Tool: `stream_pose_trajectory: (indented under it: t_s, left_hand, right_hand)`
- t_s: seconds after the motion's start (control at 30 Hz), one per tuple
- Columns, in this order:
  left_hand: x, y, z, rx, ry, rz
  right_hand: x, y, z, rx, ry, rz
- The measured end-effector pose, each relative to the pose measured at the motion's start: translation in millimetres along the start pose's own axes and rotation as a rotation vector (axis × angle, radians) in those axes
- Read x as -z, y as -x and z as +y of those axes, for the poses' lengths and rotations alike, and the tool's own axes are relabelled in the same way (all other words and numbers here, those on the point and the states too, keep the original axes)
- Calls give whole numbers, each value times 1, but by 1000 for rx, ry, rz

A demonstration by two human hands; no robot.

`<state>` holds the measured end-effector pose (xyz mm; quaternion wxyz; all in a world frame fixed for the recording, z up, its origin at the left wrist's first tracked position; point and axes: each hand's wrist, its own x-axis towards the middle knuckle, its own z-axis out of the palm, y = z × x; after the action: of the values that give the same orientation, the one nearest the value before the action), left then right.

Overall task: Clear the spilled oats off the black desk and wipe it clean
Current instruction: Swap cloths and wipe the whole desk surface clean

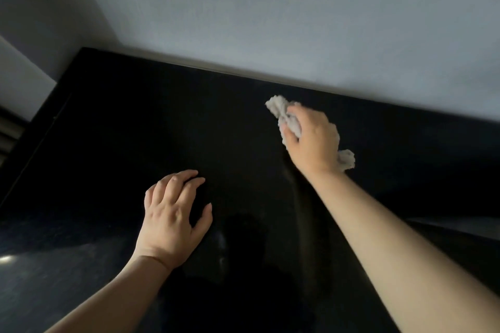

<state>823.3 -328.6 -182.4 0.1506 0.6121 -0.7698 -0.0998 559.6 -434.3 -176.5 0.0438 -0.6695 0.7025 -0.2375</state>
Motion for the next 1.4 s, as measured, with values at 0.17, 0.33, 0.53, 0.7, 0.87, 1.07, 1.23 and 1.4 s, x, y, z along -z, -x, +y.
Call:
stream_pose_trajectory:
  t_s: [0.17, 0.33, 0.53, 0.7, 0.87, 1.07, 1.23, 1.4]
  left_hand:
    - [0, 1, 1, 0, -12, -3]
    - [-1, 0, 1, 1, -12, -5]
    - [-1, 1, 1, 0, -13, 4]
    - [-2, 1, 1, 7, -18, 7]
    - [-1, 0, 0, 5, -18, 8]
    - [0, 1, 2, 11, -26, 6]
    - [1, 0, 3, 16, -31, -4]
    - [1, 1, 4, 14, -20, 3]
  right_hand:
    - [13, 67, -17, 42, -82, -47]
    - [35, 53, -6, -101, -388, -36]
    - [25, -31, 28, -280, 153, -209]
    - [16, 1, 39, -171, 26, 9]
    - [9, -4, 37, -273, -62, 84]
    - [17, 30, 18, -62, -115, -57]
    - [47, 121, 0, 126, -282, -169]
    - [56, 62, 4, -10, -238, 143]
